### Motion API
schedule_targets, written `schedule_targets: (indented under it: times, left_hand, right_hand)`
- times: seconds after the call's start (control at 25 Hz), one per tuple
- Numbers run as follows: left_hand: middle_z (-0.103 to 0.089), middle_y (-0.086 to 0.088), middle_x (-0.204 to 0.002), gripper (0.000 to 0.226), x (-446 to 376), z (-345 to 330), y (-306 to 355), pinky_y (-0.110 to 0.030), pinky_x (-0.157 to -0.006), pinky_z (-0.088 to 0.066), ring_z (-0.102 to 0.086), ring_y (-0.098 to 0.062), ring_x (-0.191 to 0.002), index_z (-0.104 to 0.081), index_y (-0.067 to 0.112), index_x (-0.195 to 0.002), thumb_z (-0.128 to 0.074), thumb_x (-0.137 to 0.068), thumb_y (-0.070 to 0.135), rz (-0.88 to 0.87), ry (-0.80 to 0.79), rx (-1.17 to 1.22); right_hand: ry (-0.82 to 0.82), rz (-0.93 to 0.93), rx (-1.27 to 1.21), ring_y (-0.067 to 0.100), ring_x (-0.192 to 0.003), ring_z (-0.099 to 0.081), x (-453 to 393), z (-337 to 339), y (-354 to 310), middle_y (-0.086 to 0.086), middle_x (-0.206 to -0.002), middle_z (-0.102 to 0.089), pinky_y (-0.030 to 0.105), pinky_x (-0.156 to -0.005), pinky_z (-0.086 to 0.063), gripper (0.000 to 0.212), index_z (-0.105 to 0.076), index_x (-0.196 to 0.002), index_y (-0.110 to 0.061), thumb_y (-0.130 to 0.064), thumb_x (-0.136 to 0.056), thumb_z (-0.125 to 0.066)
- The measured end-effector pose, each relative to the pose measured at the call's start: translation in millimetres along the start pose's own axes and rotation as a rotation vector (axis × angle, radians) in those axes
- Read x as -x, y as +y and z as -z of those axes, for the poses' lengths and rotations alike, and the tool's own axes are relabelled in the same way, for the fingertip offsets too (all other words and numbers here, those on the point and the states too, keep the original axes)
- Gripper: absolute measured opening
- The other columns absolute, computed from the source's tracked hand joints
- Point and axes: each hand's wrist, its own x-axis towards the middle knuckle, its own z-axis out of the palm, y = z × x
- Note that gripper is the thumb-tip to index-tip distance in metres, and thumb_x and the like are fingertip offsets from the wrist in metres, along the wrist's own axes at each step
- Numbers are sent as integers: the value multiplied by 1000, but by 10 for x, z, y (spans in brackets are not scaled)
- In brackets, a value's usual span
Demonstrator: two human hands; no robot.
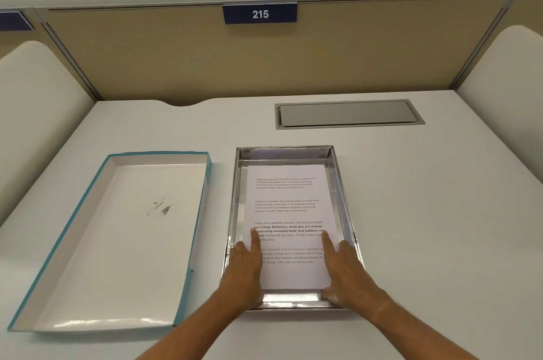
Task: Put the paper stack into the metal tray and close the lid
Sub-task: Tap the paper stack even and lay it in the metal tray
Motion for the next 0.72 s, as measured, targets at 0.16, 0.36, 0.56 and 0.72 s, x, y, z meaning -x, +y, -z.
schedule_targets:
  times: [0.16, 0.36, 0.56, 0.72]
  left_hand:
    - [-21, -13, -149, 121, -22, -25, -6, -36, -111, -37, -30, -23, -137, 23, 15, -150, -74, -80, 32, 19, 13, 3]
    - [-21, -13, -149, 118, -12, -28, -12, -35, -111, -37, -31, -23, -136, 21, 15, -151, -73, -81, 33, 17, 22, 2]
    - [-20, -10, -151, 118, -6, -21, -18, -35, -111, -36, -29, -21, -137, 21, 16, -151, -73, -82, 33, 19, 26, 14]
    - [-21, -11, -151, 128, -26, 66, 30, -37, -111, -37, -31, -23, -138, 26, 18, -149, -78, -76, 35, 48, -60, 95]
  right_hand:
    - [10, -4, -11, 28, -130, -34, -5, -8, -9, 17, -140, -29, 32, -105, -41, 116, 12, -153, -11, -25, -79, -76]
    - [7, -10, -9, 28, -132, -31, -9, -2, -21, 16, -142, -26, 33, -107, -40, 117, 12, -153, -12, -22, -79, -77]
    - [6, -22, -6, 30, -131, -32, -11, 5, -26, 17, -141, -28, 34, -105, -42, 115, 12, -153, -10, -18, -79, -76]
    - [-75, -44, -20, 34, -136, -31, 0, 103, -70, 22, -144, -28, 36, -108, -39, 117, 18, -151, -9, -24, -81, -75]
